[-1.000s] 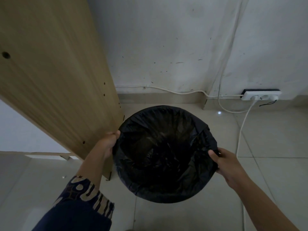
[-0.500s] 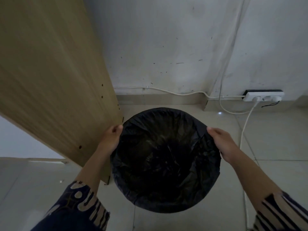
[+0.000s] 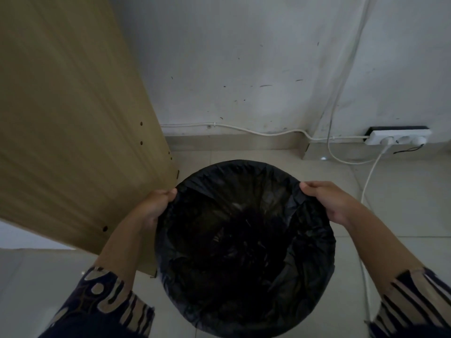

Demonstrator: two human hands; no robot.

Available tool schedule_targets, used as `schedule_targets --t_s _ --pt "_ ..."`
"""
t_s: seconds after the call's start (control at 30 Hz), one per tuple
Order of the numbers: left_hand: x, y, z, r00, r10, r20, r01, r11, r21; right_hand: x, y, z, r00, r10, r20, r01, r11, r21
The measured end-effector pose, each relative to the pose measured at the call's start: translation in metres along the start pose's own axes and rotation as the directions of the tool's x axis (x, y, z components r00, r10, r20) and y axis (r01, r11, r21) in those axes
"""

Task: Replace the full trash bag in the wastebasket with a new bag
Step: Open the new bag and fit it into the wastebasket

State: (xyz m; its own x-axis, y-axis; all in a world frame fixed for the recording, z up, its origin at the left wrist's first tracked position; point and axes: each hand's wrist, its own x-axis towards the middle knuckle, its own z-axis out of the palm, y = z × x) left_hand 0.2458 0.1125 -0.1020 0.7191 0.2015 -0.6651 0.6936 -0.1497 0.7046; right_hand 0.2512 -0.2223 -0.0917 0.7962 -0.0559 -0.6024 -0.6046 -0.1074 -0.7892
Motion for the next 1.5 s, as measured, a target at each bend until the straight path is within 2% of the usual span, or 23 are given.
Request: schedule_targets --t_s 0.13,0.23,0.33,0.4,0.47,0.57,0.63,0.7,0.83,0.93,1.03,1.1,1.37,1.5 --pt "0.009 -0.010 0.002 0.990 0.061 -0.124 -0.076 0.989 -0.123 0.000 0.001 -0.002 0.999 -0.013 -0.039 0.014 1.000 0.027" --pt "0.010 -0.014 0.001 0.990 0.055 -0.131 -0.075 0.986 -0.147 0.000 0.001 -0.003 0.997 -0.062 -0.047 0.060 0.998 -0.033" --pt "0.007 -0.012 -0.002 0.994 0.044 -0.103 -0.048 0.998 -0.040 0.002 -0.005 0.000 0.992 -0.107 -0.073 0.100 0.990 -0.102" --pt "0.005 -0.004 -0.001 0.989 0.064 -0.130 -0.065 0.998 -0.003 0.009 -0.013 0.004 0.964 -0.213 -0.161 0.184 0.966 -0.181" --pt "0.009 0.006 0.004 0.964 0.191 -0.187 -0.174 0.979 0.101 0.018 -0.020 0.011 0.909 -0.368 -0.194 0.296 0.900 -0.321" --pt "0.005 0.023 0.021 0.911 0.390 -0.133 -0.326 0.879 0.347 0.030 -0.027 0.026 0.880 -0.471 -0.052 0.382 0.769 -0.513" --pt "0.010 0.025 0.029 0.902 0.429 -0.060 -0.364 0.826 0.432 0.037 -0.028 0.032 0.888 -0.458 0.032 0.389 0.714 -0.583" --pt "0.013 0.027 0.031 0.910 0.411 -0.052 -0.347 0.827 0.443 0.041 -0.029 0.034 0.899 -0.431 0.070 0.389 0.716 -0.580" --pt "0.018 0.033 0.031 0.961 0.278 -0.007 -0.258 0.901 0.347 0.043 -0.029 0.035 0.915 -0.391 0.099 0.381 0.760 -0.527" --pt "0.018 0.038 0.032 0.984 0.177 0.025 -0.175 0.930 0.323 0.044 -0.030 0.034 0.947 -0.304 0.103 0.316 0.821 -0.476" --pt "0.019 0.041 0.031 0.989 0.137 0.049 -0.146 0.946 0.289 0.047 -0.034 0.032 0.977 -0.182 0.114 0.214 0.881 -0.422" --pt "0.019 0.041 0.029 0.989 0.133 0.058 -0.143 0.955 0.258 0.049 -0.035 0.032 0.978 -0.177 0.110 0.206 0.896 -0.394" --pt "0.011 0.030 0.033 0.942 0.325 -0.078 -0.305 0.932 0.196 0.038 -0.031 0.039 0.928 -0.372 0.018 0.341 0.831 -0.440" --pt "-0.008 0.013 0.011 0.923 0.319 -0.215 -0.285 0.943 0.173 0.019 -0.015 0.019 0.936 -0.352 -0.004 0.314 0.842 -0.439"
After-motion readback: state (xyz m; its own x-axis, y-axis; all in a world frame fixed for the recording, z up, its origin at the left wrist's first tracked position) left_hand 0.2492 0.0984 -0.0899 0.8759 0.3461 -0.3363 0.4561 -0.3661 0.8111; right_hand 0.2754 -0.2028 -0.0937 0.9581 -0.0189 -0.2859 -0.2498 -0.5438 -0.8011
